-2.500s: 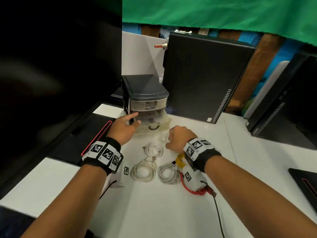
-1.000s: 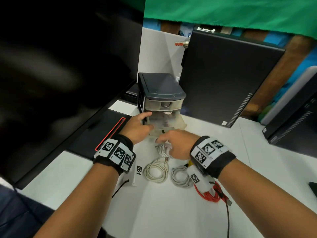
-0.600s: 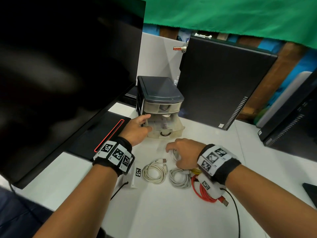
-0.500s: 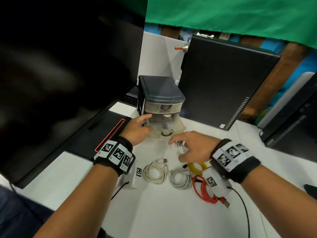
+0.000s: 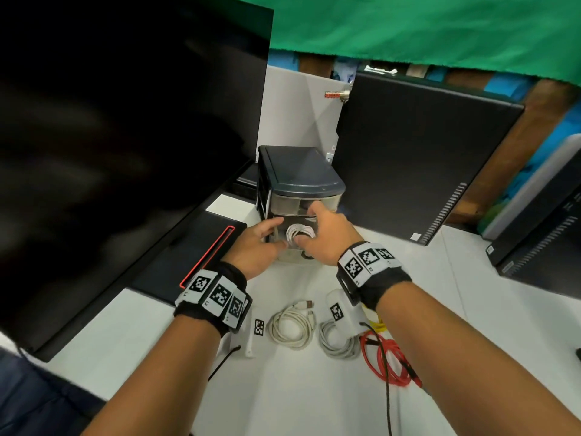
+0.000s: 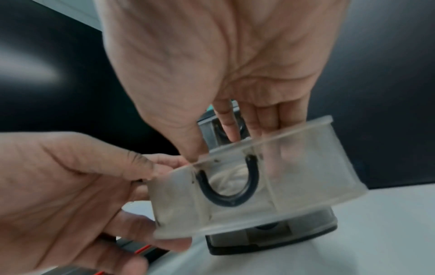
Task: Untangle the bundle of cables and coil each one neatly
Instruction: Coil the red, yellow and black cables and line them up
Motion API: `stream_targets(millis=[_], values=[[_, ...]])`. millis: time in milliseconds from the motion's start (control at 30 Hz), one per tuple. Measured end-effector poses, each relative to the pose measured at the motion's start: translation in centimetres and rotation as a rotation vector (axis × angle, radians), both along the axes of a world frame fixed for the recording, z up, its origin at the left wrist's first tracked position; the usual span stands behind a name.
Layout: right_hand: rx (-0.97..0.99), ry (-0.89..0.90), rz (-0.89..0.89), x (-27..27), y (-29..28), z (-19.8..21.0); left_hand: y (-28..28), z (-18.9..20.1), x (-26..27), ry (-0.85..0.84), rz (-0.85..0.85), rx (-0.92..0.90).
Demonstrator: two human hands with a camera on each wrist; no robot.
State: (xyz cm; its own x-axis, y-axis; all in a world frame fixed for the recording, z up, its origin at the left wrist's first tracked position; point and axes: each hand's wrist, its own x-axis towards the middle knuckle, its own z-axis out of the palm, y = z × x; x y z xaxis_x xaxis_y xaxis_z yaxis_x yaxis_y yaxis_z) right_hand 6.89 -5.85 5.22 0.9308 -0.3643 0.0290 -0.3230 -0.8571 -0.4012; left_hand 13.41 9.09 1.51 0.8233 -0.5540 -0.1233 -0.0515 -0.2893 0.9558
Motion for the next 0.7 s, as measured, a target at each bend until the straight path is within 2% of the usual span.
stream_targets(millis=[133,233,333,400,533,567,600,700], values=[[-0.210,-0.086,-0.006,-0.4,-0.1,-0.3,0.0,-0.1,0.1,-0.004,0.000,0.001],[-0.378,0.086,0.088,-0.3,0.4,-0.6,0.0,-0.2,0.2,0.006,0.000,-0.021],[-0.269,0.157,0.140,-0.1,0.3,-0.9,0.0,-0.3,0.3,0.012,-0.007,-0.026],[-0.189,0.084,0.152,-0.5,0.0,-1.0,-0.1,-0.4,0.3,0.001,-0.012,-0.019],[-0.193,-0.193,0.231,-3.4,0.7,-1.2,-0.2,-0.6,0.5,0.001,-0.026,-0.018],[-0.164,-0.197,0.275,-4.3,1.2,-1.2,-0.2,-0.6,0.6,0.005,-0.031,-0.021],[-0.128,-0.119,0.328,-5.1,1.9,-1.2,-0.2,-0.7,0.6,0.006,-0.032,-0.022],[-0.151,0.330,0.463,-6.4,3.4,-2.1,-0.3,-0.8,0.7,-0.011,-0.024,-0.007]])
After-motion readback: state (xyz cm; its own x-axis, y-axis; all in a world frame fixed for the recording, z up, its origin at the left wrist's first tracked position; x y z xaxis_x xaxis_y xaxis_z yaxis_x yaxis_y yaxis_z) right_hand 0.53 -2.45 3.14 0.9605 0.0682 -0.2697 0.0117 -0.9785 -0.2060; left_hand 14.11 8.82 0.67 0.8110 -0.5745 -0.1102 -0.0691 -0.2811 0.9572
